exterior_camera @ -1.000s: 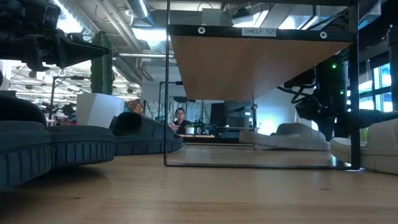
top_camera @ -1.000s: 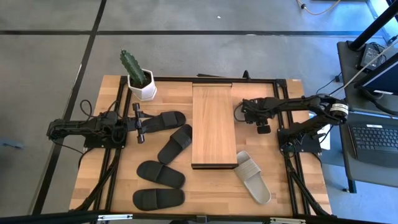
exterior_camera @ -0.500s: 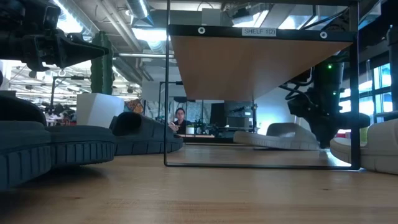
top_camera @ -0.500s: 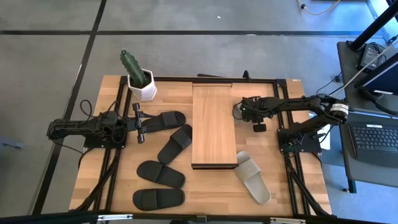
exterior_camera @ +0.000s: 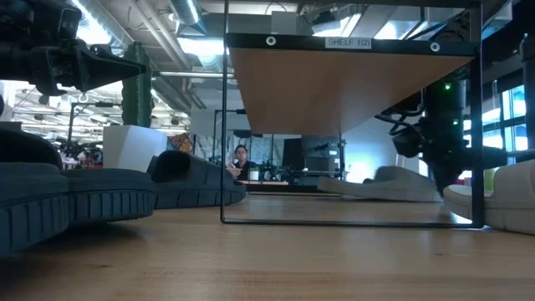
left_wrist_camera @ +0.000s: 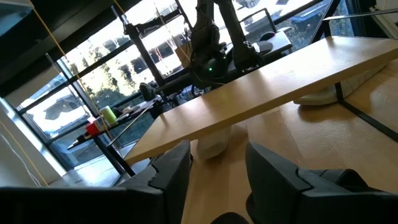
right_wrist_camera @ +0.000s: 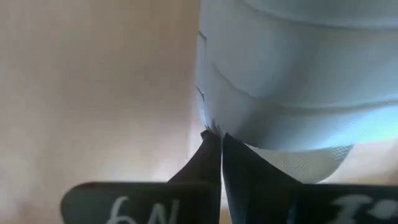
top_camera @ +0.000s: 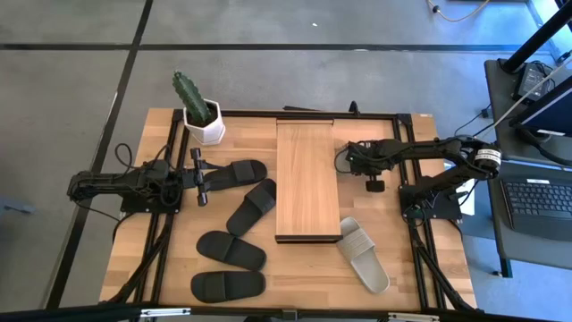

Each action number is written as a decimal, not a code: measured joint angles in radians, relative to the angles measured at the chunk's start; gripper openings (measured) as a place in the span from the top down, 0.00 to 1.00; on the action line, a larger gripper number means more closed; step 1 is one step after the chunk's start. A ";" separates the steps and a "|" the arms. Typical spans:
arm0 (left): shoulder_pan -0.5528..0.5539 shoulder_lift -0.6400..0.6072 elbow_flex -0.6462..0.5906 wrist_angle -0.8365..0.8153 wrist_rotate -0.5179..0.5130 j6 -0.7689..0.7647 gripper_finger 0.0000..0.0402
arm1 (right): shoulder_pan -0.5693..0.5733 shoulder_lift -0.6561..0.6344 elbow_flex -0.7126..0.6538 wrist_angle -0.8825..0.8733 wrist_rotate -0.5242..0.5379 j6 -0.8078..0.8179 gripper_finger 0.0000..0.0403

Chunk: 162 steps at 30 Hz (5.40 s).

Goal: Pick and place slides into the shelf
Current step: Put the gray slipper under the shelf

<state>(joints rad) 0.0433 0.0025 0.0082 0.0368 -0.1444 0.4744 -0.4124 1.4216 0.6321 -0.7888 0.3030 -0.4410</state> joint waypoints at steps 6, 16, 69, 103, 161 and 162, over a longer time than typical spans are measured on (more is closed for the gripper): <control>0.000 0.000 0.000 0.000 0.000 0.000 0.63 | 0.085 0.001 0.034 -0.039 -0.021 0.022 1.00; 0.000 0.000 0.000 0.001 0.000 0.007 0.63 | 0.271 0.001 0.072 -0.043 -0.100 0.140 1.00; 0.000 0.000 0.000 0.001 0.000 0.005 0.63 | 0.419 -0.093 0.164 -0.321 -0.086 0.275 0.67; 0.000 0.000 0.000 0.000 0.000 0.000 0.63 | 0.239 -0.101 0.033 0.184 -0.151 0.117 0.67; 0.000 0.000 0.000 -0.002 0.000 -0.002 0.63 | 0.255 -0.020 0.048 0.122 -0.279 0.228 0.67; 0.000 0.000 0.000 -0.002 0.000 -0.002 0.63 | 0.259 -0.030 0.055 0.124 -0.280 0.229 0.67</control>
<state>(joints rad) 0.0433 0.0025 0.0082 0.0349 -0.1444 0.4725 -0.1536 1.3917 0.6872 -0.6652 0.0235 -0.2118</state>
